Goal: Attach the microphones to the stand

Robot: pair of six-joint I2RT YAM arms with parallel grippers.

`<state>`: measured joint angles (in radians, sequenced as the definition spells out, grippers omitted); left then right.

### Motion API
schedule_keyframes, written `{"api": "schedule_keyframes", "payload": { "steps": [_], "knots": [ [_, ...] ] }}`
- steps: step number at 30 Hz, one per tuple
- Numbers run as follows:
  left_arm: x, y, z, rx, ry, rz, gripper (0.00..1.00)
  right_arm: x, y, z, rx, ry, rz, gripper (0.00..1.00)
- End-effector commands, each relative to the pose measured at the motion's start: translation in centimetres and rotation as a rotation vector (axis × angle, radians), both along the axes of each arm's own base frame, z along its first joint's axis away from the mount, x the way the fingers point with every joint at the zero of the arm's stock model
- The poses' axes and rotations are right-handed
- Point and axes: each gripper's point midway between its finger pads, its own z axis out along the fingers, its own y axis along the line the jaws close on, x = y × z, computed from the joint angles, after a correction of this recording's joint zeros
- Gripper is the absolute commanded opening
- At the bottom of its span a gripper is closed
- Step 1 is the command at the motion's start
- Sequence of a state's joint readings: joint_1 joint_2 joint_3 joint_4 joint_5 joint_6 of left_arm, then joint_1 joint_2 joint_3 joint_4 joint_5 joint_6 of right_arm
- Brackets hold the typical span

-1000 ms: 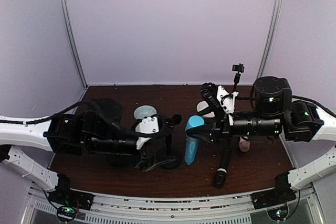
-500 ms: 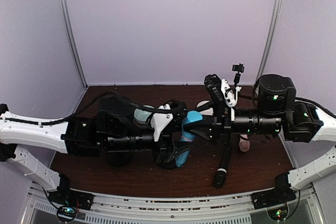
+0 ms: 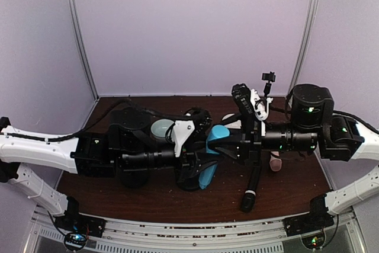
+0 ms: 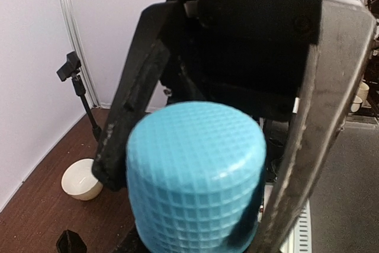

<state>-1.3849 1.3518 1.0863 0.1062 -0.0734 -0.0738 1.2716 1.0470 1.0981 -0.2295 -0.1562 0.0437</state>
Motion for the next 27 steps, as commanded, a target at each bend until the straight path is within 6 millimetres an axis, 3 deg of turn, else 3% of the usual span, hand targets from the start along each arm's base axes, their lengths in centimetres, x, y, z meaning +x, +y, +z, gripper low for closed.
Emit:
{"api": "schedule_keyframes", "payload": {
  "steps": [1,5,8,12,18,24,27],
  "knots": [
    [0.0,0.0,2.5,-0.075,-0.017,-0.002,0.09,-0.6,-1.6,1.5,0.063,0.000,-0.003,0.73],
    [0.0,1.3,4.2,-0.131,-0.017,0.002,0.00,0.4,-4.4,1.1,0.128,-0.005,-0.093,0.88],
    [0.3,2.4,5.9,-0.202,0.006,0.002,0.00,1.1,-5.0,-1.8,0.108,0.022,-0.128,0.88],
    [-1.4,3.5,7.9,-0.280,0.004,-0.125,0.00,0.1,-3.7,-5.1,0.075,0.066,-0.051,0.82],
    [-2.9,5.0,10.0,-0.346,0.008,-0.253,0.00,-2.2,-1.3,-6.2,0.112,0.145,0.112,0.79],
    [-0.1,5.4,10.4,-0.381,0.091,-0.090,0.00,-2.1,0.8,-6.6,0.104,0.130,0.073,0.79],
    [1.4,5.7,10.2,-0.397,0.154,-0.004,0.00,-0.4,1.4,-6.9,0.047,0.082,-0.049,0.78]
  ]
}}
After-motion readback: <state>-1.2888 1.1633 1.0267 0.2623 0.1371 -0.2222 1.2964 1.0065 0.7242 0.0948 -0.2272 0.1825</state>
